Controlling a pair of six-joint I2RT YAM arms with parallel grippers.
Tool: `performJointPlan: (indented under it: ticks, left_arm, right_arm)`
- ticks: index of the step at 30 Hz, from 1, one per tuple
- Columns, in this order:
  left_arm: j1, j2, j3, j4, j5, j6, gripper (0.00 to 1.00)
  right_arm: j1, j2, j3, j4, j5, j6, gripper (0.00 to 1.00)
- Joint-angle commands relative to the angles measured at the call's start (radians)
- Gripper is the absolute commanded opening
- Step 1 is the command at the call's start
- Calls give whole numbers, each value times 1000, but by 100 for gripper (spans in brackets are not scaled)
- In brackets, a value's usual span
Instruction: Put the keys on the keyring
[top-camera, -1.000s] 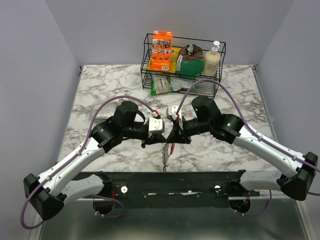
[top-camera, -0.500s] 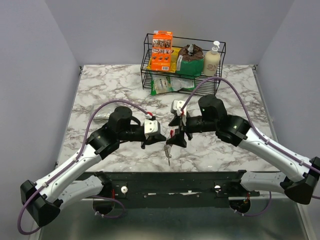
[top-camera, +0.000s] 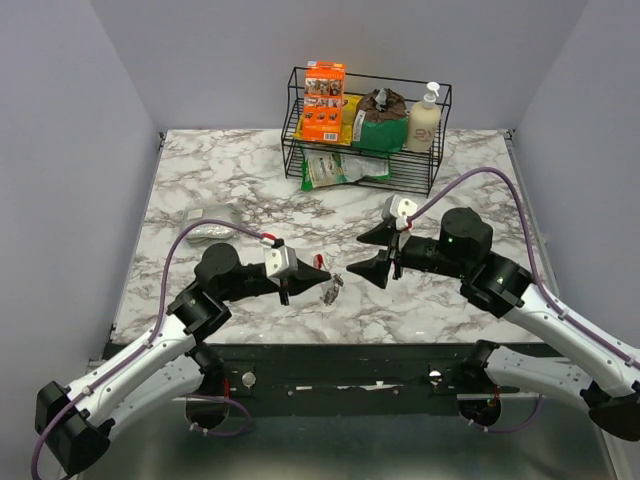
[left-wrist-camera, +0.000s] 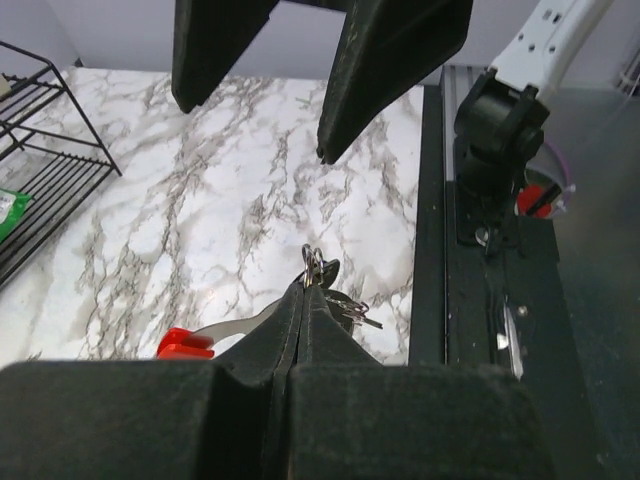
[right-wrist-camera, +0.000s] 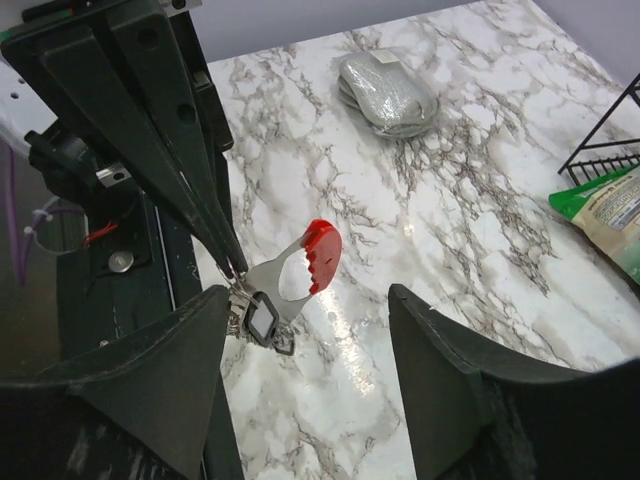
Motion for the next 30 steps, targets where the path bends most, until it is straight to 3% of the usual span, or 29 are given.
performJointPlan:
  ticks: [1, 15, 18, 30]
  left_arm:
    - [-4, -32, -56, 284, -40, -138, 0]
    - [-4, -61, -214, 718, -39, -267, 0]
    - [-4, -60, -219, 752, -24, -264, 0]
    - [-4, -35, -194, 761, 39, -262, 0]
  right_arm:
    - [-28, -6, -27, 86, -115, 33, 71]
    - [-98, -31, -44, 175, -419, 36, 61]
    - [-103, -9, -35, 175, -467, 38, 55]
    - [-103, 69, 2, 211, -576, 88, 54]
